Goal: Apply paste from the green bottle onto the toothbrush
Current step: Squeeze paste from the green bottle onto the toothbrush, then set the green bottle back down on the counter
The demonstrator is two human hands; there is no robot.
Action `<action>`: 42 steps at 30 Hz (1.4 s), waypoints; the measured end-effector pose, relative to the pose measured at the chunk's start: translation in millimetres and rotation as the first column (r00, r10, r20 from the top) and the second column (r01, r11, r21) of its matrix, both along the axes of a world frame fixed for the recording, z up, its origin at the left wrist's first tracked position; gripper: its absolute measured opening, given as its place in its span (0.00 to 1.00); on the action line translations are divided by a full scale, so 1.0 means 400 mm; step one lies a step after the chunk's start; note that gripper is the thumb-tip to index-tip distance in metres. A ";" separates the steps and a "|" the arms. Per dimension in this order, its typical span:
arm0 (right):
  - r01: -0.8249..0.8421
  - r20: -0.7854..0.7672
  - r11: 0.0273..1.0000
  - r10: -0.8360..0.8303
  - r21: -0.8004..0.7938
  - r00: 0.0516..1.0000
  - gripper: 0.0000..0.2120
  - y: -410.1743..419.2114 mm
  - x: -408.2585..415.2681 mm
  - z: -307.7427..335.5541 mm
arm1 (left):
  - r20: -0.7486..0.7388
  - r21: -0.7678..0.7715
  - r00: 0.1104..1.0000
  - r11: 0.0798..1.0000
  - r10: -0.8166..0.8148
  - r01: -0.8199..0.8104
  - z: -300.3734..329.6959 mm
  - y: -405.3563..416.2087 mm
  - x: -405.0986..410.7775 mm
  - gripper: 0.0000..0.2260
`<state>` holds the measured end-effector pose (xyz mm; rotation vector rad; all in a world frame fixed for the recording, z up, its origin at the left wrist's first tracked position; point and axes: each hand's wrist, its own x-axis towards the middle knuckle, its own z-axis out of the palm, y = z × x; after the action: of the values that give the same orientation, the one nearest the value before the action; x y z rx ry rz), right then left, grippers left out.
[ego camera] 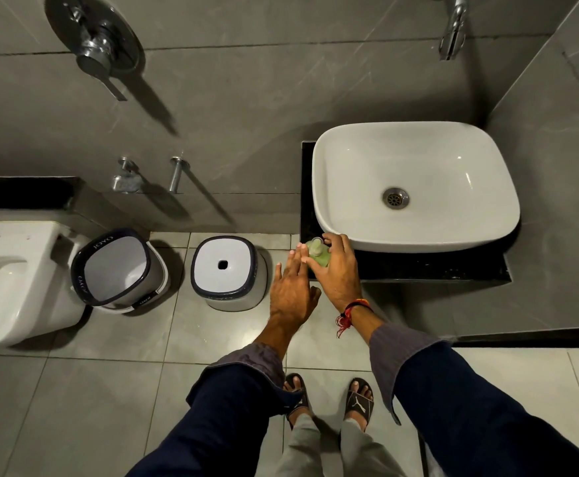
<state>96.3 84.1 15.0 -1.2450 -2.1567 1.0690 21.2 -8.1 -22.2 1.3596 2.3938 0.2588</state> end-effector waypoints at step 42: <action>0.109 -0.052 0.927 -0.137 -0.359 0.989 0.19 -0.012 0.070 -0.067 | 0.386 0.155 0.911 0.964 0.145 -0.218 0.027 0.000 0.029 0.37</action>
<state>124.4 79.5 -11.9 -1.4476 -1.8529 1.4732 32.8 -8.1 -11.5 1.0456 2.2120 0.7513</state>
